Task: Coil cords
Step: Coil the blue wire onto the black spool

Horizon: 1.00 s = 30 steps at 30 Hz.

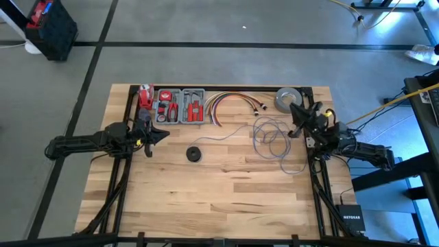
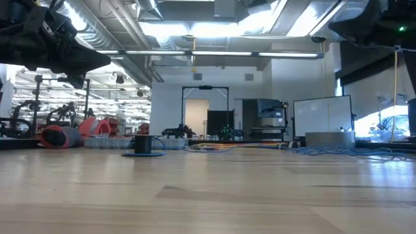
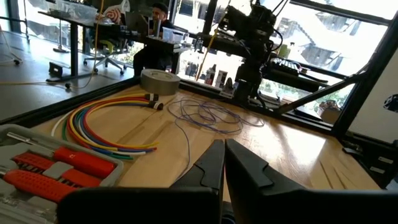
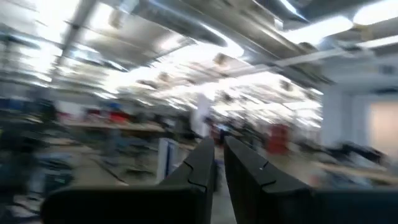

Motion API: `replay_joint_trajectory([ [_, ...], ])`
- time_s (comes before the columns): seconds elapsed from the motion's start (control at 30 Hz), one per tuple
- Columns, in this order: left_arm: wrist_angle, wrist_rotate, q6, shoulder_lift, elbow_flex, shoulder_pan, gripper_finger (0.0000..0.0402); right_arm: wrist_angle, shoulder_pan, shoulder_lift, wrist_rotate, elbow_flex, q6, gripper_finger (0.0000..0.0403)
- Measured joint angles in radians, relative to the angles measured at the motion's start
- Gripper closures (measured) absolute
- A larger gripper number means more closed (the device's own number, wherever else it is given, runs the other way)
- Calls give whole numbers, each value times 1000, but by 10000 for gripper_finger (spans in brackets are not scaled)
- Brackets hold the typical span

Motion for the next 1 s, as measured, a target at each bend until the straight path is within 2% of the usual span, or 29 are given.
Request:
replay_joint_trajectory([
  [0.13, 0, 0, 0, 0, 0, 0, 393, 50, 0, 64, -77, 0, 4, 361],
  [0.37, 0, 0, 0, 0, 0, 0, 393, 161, 0, 259, -80, 9, 32, 361],
  [0.67, 0, 0, 14, 0, 0, 0, 393, 158, 0, 579, -98, 137, 179, 361],
  [1.0, 32, 0, 13, 0, -3, 0, 393, 82, 0, 948, -175, 333, 230, 361],
])
